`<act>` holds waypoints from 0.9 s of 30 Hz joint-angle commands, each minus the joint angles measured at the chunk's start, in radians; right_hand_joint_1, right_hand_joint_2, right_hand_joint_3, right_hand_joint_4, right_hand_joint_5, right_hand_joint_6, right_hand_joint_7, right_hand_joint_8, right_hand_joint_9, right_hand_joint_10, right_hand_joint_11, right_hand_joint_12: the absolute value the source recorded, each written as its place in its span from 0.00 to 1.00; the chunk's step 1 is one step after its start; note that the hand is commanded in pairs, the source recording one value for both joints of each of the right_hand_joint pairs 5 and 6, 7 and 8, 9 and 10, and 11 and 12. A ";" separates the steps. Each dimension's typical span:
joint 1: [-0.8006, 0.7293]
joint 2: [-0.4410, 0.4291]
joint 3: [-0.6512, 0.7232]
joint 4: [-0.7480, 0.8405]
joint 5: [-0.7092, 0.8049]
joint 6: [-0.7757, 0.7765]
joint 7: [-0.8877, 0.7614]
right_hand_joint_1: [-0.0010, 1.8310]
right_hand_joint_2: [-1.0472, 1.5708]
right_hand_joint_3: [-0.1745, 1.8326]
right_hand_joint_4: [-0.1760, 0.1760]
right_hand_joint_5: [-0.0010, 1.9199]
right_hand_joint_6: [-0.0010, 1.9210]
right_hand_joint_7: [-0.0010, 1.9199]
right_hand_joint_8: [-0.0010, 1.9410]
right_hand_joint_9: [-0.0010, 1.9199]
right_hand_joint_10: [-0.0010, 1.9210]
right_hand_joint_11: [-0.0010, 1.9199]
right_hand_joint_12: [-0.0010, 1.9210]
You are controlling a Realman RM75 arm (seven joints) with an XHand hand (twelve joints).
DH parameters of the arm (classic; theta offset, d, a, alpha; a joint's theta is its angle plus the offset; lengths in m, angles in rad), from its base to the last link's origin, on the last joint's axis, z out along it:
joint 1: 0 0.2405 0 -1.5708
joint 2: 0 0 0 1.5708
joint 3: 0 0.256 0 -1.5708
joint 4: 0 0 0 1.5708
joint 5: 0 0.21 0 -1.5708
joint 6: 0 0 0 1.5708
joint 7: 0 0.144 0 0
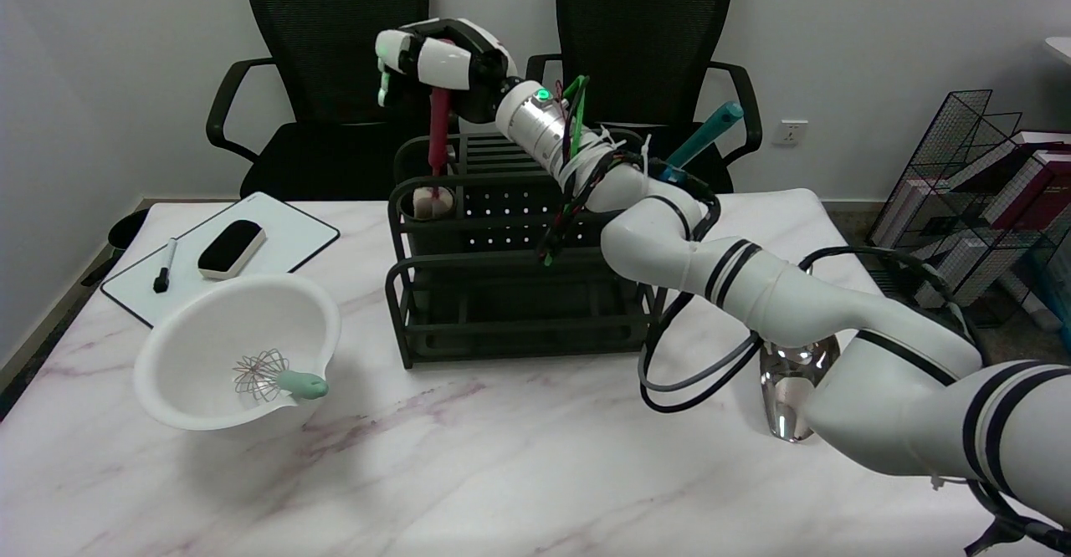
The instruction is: Place the pink sponge bottle brush into the kitchen storage rack.
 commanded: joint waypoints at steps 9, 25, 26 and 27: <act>-0.058 0.014 0.016 0.064 -0.001 0.103 0.002 0.70 0.55 0.58 0.50 0.20 0.20 0.45 0.44 0.51 0.51 0.46 0.46; -0.321 0.220 0.290 0.422 -0.001 0.195 -0.157 0.66 0.70 0.48 0.50 0.28 0.28 0.54 0.54 0.58 0.58 0.55 0.55; -0.358 0.227 0.315 0.455 -0.001 0.195 -0.165 0.65 0.70 0.48 0.50 0.29 0.29 0.55 0.54 0.58 0.58 0.56 0.56; -0.394 0.232 0.344 0.491 -0.001 0.195 -0.172 0.65 0.70 0.47 0.50 0.29 0.29 0.55 0.54 0.58 0.58 0.56 0.56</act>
